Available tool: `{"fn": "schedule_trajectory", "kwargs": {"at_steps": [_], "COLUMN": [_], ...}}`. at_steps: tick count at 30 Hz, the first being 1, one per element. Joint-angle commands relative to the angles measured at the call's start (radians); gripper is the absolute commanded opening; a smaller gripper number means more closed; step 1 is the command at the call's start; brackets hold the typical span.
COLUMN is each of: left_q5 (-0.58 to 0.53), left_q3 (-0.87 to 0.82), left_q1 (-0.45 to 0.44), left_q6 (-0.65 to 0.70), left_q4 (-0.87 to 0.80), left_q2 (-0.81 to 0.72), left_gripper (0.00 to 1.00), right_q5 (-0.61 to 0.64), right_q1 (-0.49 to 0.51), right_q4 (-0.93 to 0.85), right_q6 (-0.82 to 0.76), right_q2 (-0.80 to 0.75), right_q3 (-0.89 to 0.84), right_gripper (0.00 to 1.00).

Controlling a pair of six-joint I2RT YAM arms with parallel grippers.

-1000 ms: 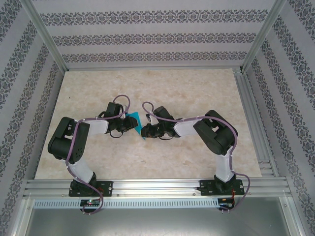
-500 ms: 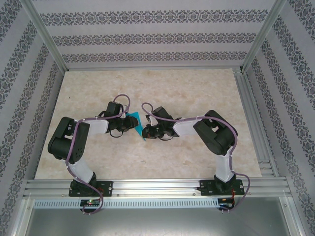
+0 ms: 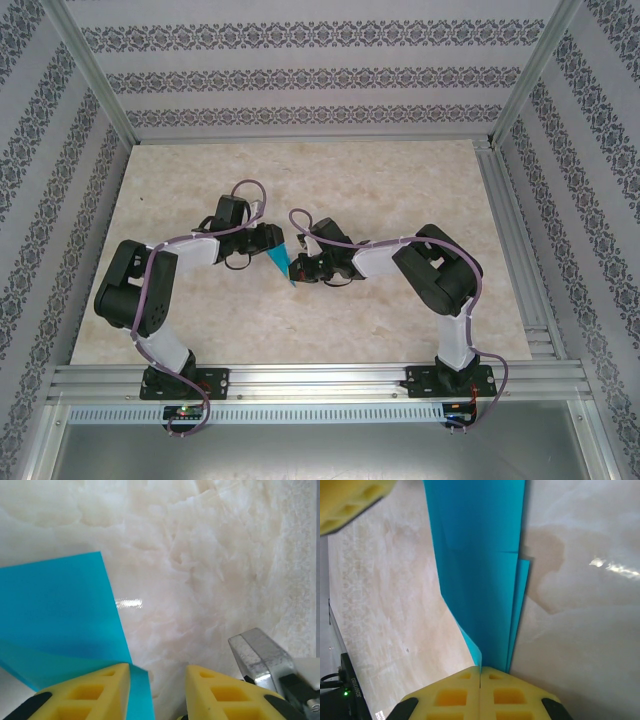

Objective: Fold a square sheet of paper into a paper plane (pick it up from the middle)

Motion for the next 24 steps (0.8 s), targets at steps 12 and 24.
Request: {"fn": "schedule_trajectory", "kwargs": {"at_steps": [12,24], "left_q5": [0.018,0.015], "left_q3": [-0.039,-0.068], "left_q1": [0.034,0.042], "left_q6": [0.091,0.093], "left_q4": [0.041,0.076], "left_q2": [-0.052,-0.041], "left_gripper": [0.35,0.32], "right_q5": [0.049,0.04], "right_q1": [-0.021,-0.024], "right_q4": [-0.016,-0.011], "right_q6": [0.062,0.067], "right_q2": [0.035,0.041], "right_q3": [-0.049,-0.048], "right_gripper": [0.0,0.0]}}
